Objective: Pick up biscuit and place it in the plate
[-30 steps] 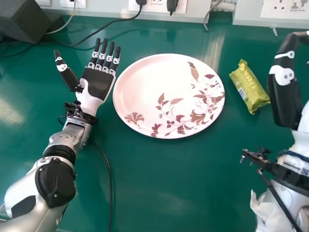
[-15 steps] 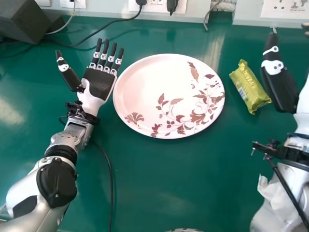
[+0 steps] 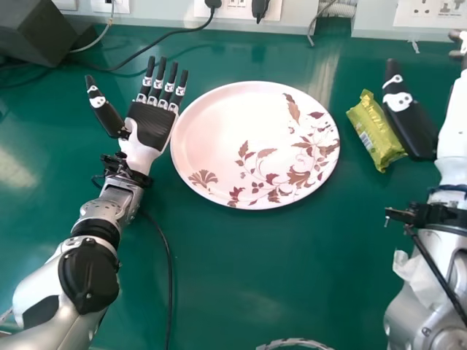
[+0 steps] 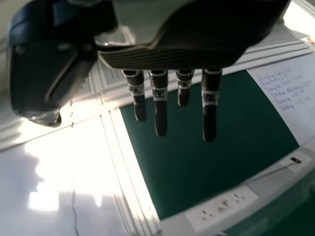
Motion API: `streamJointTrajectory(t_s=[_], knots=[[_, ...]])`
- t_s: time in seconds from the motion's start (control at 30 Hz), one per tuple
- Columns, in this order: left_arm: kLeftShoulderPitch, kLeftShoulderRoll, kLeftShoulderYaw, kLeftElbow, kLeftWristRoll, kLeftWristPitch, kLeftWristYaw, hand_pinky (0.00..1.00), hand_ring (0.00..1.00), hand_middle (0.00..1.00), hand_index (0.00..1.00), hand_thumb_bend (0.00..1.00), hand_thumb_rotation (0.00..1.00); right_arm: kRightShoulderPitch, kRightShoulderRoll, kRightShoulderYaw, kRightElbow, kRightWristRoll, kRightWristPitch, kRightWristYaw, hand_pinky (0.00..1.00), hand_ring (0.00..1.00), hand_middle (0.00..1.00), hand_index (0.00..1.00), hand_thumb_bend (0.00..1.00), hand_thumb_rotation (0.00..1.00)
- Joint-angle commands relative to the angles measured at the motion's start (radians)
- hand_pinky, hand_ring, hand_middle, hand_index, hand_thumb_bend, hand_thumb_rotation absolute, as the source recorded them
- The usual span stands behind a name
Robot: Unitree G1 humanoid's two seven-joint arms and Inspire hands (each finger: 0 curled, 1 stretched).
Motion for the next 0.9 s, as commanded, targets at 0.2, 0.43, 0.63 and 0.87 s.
streamJointTrajectory(t_s=[0.2, 0.43, 0.63, 0.87], knots=[[0.033, -0.03, -0.002, 0.007, 0.003, -0.014, 0.0, 0.96, 0.99, 1.0, 1.0, 1.0, 0.67, -0.044, -0.06, -0.008, 0.09, -0.018, 0.029, 0.035, 0.61, 0.74, 0.82, 0.91, 0.84, 0.62], [0.029, -0.038, -0.01, 0.006, 0.01, -0.033, 0.01, 0.99, 0.99, 1.0, 1.0, 1.0, 0.67, -0.067, -0.1, 0.002, 0.17, -0.012, 0.052, 0.048, 0.64, 0.76, 0.84, 0.9, 0.88, 0.63], [0.029, -0.042, -0.01, 0.003, 0.009, -0.034, 0.014, 1.0, 0.98, 1.0, 1.0, 1.0, 0.68, -0.083, -0.131, 0.009, 0.222, -0.004, 0.061, 0.033, 0.67, 0.79, 0.86, 0.91, 0.87, 0.65], [0.029, -0.043, -0.008, 0.004, 0.008, -0.036, 0.008, 0.99, 0.97, 1.0, 1.0, 1.0, 0.68, -0.116, -0.173, 0.015, 0.288, 0.026, 0.07, 0.019, 0.68, 0.79, 0.86, 0.91, 0.86, 0.65]])
